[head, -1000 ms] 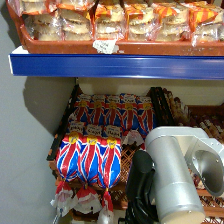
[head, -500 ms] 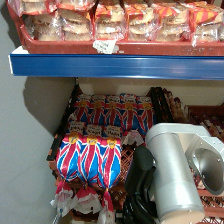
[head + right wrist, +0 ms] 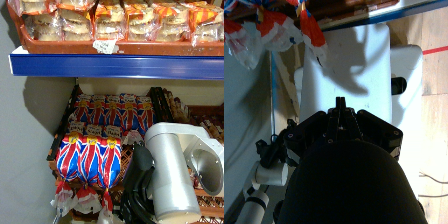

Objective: Pick up bread

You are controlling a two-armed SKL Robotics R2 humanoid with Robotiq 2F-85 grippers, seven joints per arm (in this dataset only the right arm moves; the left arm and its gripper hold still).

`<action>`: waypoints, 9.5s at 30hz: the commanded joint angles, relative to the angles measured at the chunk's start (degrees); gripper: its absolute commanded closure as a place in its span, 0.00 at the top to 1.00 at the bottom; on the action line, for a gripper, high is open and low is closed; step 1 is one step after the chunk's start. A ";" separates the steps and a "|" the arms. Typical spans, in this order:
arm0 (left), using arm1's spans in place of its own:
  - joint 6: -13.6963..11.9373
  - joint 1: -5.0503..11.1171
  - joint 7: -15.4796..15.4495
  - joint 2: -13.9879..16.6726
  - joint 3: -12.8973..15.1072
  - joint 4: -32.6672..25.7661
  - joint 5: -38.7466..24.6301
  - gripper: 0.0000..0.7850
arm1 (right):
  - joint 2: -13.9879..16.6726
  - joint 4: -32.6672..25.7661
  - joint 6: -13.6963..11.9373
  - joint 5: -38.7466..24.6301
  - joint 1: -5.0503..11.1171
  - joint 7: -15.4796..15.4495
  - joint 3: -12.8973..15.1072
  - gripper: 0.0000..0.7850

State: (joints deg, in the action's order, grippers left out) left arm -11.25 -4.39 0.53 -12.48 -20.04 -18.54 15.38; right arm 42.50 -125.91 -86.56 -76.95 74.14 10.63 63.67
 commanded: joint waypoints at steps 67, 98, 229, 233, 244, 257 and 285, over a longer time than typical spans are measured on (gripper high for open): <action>0.00 0.00 0.00 0.00 0.00 0.00 0.00 0.00 | -9.15 5.61 1.34 24.44 -9.33 -1.14 2.20 0.74; 0.00 0.00 0.00 0.00 0.00 0.00 0.00 0.00 | -13.08 10.13 3.27 34.74 -11.67 -0.97 5.01 1.00; 0.00 0.00 0.00 0.00 0.00 0.00 0.00 0.00 | -24.94 41.73 25.42 54.11 -14.92 -1.06 14.00 0.02; 0.00 0.00 0.00 0.00 0.00 0.00 0.00 0.00 | -24.85 41.64 25.48 54.10 -14.74 -1.05 14.03 0.01; 0.00 0.00 0.00 0.00 0.00 0.00 0.00 0.00 | -23.78 40.80 25.39 52.10 -13.73 -1.59 14.01 0.01; 0.00 0.00 0.00 0.00 0.00 0.00 0.00 0.00 | -21.68 38.32 25.41 50.01 -12.84 -2.10 13.51 0.02; 0.00 0.00 0.00 0.00 0.00 0.00 0.00 0.00 | -15.97 31.61 25.14 40.84 -8.86 -2.35 13.03 0.02</action>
State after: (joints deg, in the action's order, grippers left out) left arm -11.25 -4.39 0.53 -12.48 -20.04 -18.54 15.38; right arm 26.21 -93.86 -61.31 -35.62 64.87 8.24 76.87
